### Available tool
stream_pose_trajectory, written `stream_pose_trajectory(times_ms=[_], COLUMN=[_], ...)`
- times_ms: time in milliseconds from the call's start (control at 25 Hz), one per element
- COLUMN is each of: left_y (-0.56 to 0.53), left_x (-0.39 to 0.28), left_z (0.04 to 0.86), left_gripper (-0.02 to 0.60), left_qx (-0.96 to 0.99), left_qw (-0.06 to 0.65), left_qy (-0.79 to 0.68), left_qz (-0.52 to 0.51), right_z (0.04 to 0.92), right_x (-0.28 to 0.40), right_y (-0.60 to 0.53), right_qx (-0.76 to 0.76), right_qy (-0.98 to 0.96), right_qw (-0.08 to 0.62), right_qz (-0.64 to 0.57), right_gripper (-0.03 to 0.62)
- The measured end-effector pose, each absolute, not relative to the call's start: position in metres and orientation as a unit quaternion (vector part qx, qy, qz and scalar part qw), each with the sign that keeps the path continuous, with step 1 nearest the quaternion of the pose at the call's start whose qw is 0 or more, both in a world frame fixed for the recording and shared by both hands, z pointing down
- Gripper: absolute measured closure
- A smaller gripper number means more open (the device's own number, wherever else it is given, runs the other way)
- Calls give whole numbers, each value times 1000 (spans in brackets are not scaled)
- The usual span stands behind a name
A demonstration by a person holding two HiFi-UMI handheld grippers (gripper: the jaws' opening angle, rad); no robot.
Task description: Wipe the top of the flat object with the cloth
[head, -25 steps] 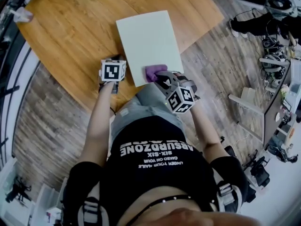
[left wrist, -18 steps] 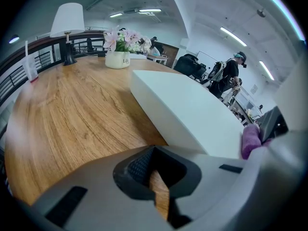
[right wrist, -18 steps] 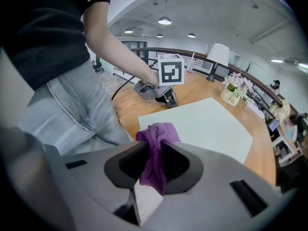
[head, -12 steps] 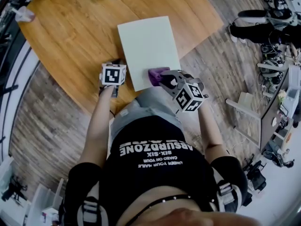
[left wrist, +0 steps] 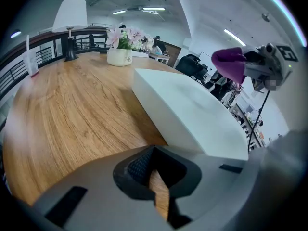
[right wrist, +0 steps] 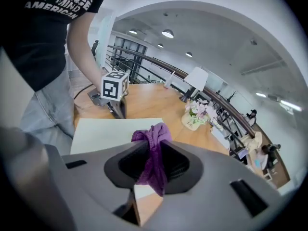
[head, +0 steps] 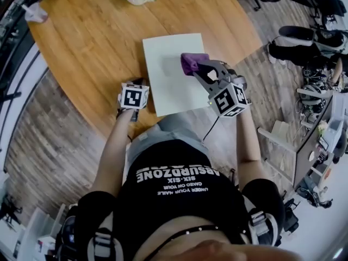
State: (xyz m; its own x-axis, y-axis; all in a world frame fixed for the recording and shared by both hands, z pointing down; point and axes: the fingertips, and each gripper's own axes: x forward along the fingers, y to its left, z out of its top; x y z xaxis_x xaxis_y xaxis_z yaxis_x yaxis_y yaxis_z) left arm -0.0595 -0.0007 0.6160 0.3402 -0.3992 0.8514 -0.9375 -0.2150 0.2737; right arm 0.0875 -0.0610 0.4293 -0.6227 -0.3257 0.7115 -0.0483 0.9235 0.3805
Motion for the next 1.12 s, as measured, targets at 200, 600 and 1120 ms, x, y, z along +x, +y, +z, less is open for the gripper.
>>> stream_pose_trajectory(times_ms=[200,600,1120], left_y=[-1,-7,-8], left_x=[-59,-65,-62], left_z=[616,620,619], left_gripper=[568,568,568], left_qx=[709,705,703], left_qw=[416,422,435], left_qy=[-468,-469,-460], left_qz=[325,324,323], right_z=[436,484,540], right_x=[78,58,67], right_y=[-106,-168,-177], right_qx=[110,114,145], right_qy=[-870,-857,-868], right_qw=[430,433,428], right_qz=[-213,-255,-207], right_gripper=[500,500,500])
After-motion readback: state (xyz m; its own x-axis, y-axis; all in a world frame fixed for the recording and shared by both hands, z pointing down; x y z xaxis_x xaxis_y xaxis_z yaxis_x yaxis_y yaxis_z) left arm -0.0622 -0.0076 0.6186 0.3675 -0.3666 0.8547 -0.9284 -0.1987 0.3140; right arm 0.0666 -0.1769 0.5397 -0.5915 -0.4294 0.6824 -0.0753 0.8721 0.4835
